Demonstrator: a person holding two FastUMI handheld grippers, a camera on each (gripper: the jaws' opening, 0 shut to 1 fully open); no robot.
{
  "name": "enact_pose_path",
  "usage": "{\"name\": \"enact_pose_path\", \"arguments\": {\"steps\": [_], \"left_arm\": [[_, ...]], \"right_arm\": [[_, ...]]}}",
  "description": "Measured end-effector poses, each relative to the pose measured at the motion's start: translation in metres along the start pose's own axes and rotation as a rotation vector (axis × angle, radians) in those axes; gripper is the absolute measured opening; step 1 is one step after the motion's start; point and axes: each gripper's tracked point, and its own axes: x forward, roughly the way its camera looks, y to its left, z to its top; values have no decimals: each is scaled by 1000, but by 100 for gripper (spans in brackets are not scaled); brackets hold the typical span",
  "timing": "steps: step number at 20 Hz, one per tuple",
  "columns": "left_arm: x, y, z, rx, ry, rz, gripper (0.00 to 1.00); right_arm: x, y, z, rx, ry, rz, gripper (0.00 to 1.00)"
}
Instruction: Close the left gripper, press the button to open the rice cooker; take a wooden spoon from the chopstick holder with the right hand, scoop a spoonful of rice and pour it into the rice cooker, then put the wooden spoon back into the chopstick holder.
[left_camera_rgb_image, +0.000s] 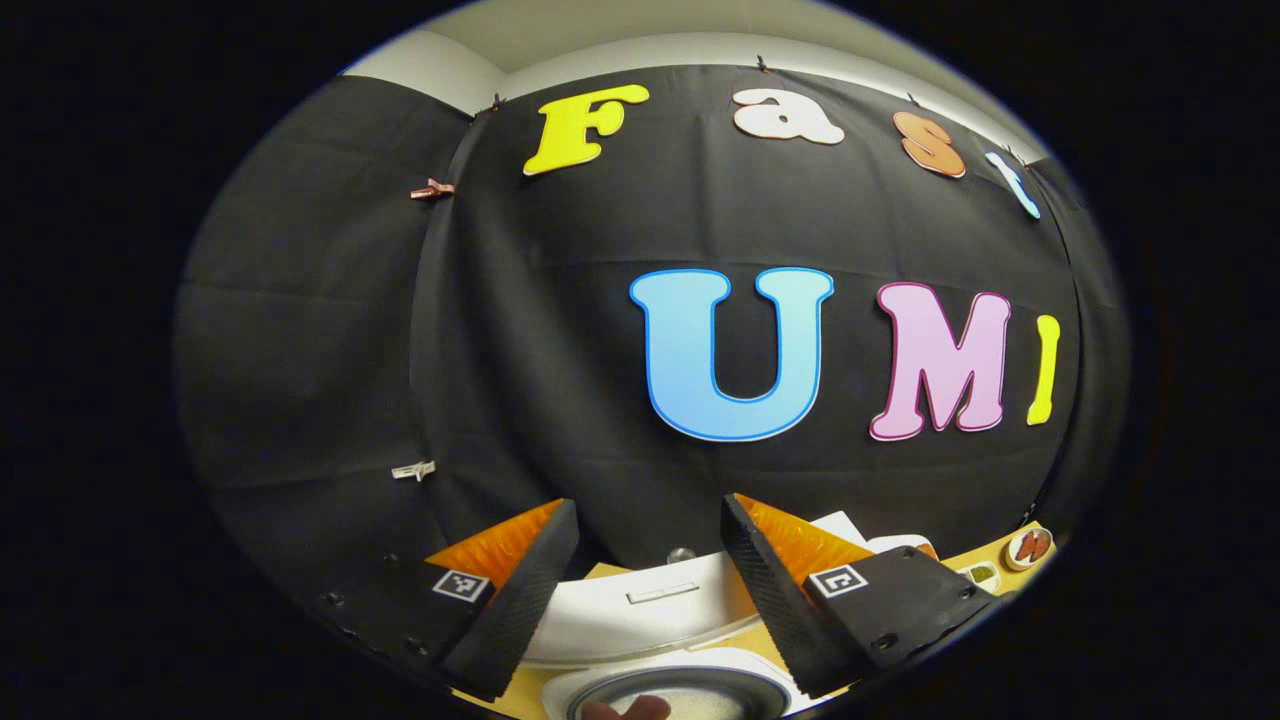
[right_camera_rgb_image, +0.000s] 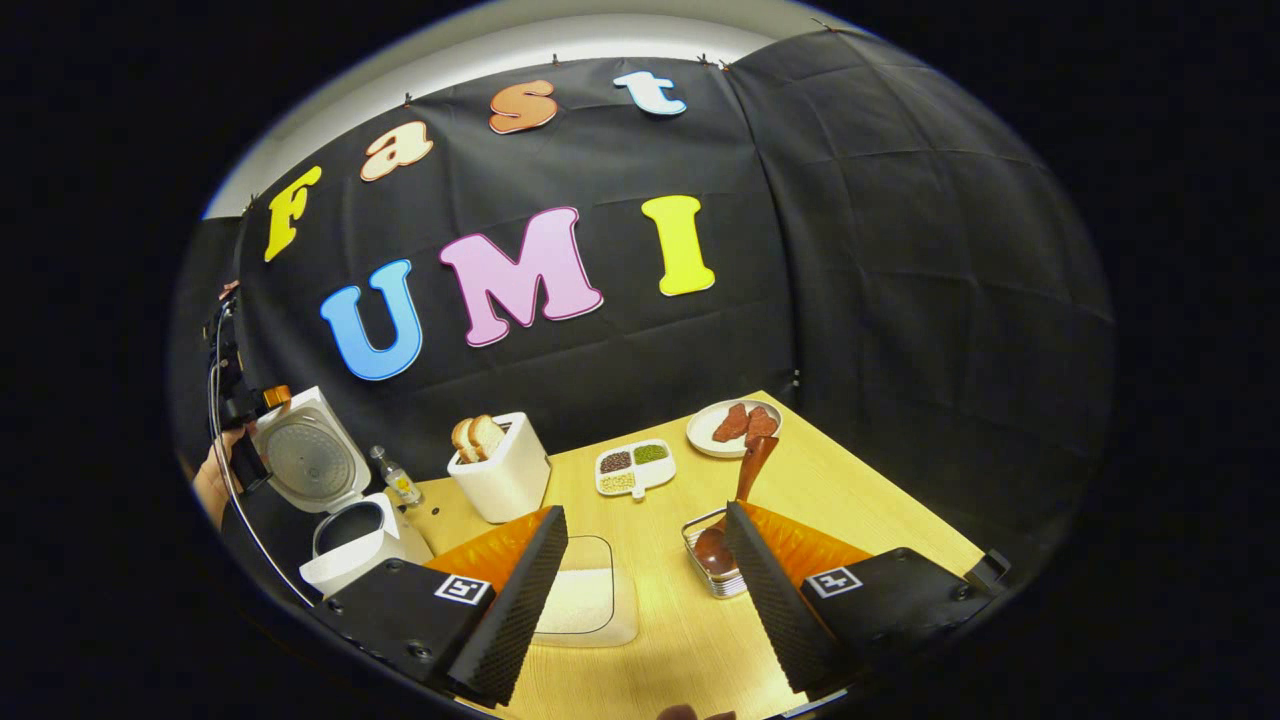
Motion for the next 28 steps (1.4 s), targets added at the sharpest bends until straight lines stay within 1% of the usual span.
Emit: {"name": "enact_pose_path", "arguments": {"steps": [5,8,11,16,19,20,22,25,28], "left_arm": [[-41,-18,-25,-10,44,34,100],[-64,-28,-50,-28,85,62,100],[-79,-45,-87,-44,171,52,100],[-101,-53,-157,-54,292,90,100],[-110,-59,-185,-6,323,96,100],[-115,-60,-193,-8,335,98,100],[-126,-61,-206,-18,346,99,100],[-138,-65,-218,-7,356,96,100],[-144,-67,-217,-4,347,105,100]], "right_arm": [[5,-1,12,-26,0,64,99],[8,-2,21,-32,-8,91,98],[11,-1,27,-26,-11,116,98],[12,2,31,-15,-16,140,98],[12,6,25,-13,-5,157,98],[11,8,23,-19,0,163,98],[10,10,21,-32,4,173,98],[7,13,17,-40,14,188,98],[7,13,15,-33,19,193,98]]}}
